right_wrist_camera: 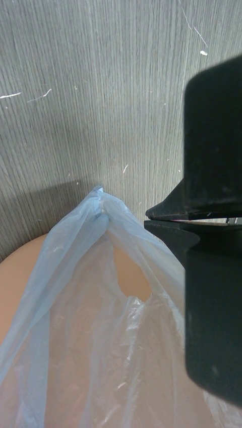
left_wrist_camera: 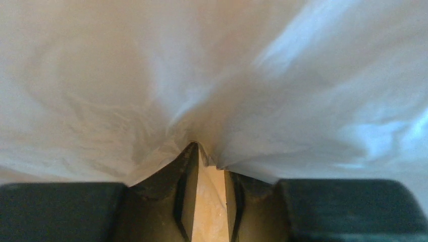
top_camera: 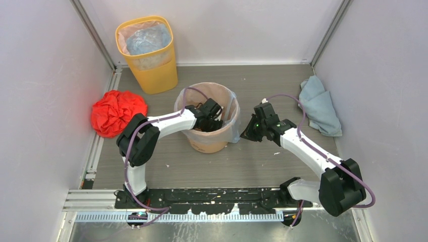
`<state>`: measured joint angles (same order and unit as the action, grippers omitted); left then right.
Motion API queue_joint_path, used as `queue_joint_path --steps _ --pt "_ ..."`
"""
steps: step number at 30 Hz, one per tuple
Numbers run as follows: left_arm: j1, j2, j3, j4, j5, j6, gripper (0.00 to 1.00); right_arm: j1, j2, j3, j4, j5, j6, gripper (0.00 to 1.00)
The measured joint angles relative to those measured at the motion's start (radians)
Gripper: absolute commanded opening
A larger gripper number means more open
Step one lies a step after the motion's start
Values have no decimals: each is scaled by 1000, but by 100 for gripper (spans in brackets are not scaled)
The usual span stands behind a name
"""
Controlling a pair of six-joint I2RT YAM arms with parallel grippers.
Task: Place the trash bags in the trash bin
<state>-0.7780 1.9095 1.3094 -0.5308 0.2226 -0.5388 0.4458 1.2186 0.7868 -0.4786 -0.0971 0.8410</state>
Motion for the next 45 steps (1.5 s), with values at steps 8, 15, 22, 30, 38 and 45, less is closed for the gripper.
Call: queue_joint_path --steps 8,15,22,30,38,45 --pt "0 -3 99 -84 -22 28 44 0 0 0 0 0 0 6" --pt "0 -35 214 -145 -36 60 50 0 0 5 -9 1 -5 21" --pt "0 -82 318 -210 -35 96 55 0 -2 59 -85 37 -45 34" --pt "0 -111 372 -326 -33 133 55 0 -44 185 -214 122 -122 35" --pt "2 -270 386 -417 -74 161 58 0 -59 394 -352 193 -197 51" --pt "75 -429 497 -474 -130 208 67 2 8 573 -409 177 -250 58"
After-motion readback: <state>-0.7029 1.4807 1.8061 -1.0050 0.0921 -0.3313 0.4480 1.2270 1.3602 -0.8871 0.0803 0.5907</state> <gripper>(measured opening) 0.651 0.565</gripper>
